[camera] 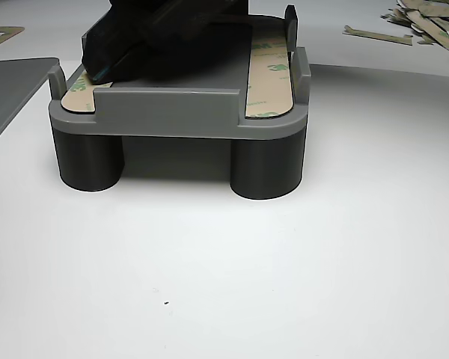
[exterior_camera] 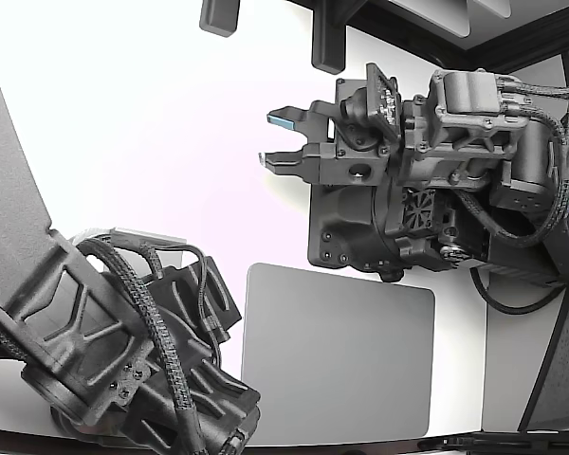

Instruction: Peel off protective film from adhesive tape.

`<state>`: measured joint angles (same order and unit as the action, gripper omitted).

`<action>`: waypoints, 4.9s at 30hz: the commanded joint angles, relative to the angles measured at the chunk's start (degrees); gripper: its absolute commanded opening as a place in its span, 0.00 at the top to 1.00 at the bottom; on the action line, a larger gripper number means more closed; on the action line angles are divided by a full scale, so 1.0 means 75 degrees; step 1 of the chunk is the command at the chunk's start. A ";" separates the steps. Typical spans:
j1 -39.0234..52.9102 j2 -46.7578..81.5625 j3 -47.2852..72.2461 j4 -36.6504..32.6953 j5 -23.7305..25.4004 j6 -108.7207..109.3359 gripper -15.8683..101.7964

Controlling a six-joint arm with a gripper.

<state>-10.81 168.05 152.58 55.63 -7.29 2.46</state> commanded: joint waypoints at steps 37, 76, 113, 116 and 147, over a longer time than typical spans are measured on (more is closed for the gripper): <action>0.1230 -0.2262 -0.1957 0.0082 0.1453 -0.6422 0.96; 0.5695 -0.5355 -0.1324 -0.1887 0.5637 -0.7945 0.96; 0.6211 -0.6363 -0.1781 -0.1828 0.6047 -0.7324 0.96; 0.6211 -0.6363 -0.1734 -0.1852 0.6047 -0.7336 0.96; 0.6234 -0.6645 -0.1852 -0.1863 0.6059 -0.7160 0.96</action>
<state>36.30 117.25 139.92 42.01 38.14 -51.42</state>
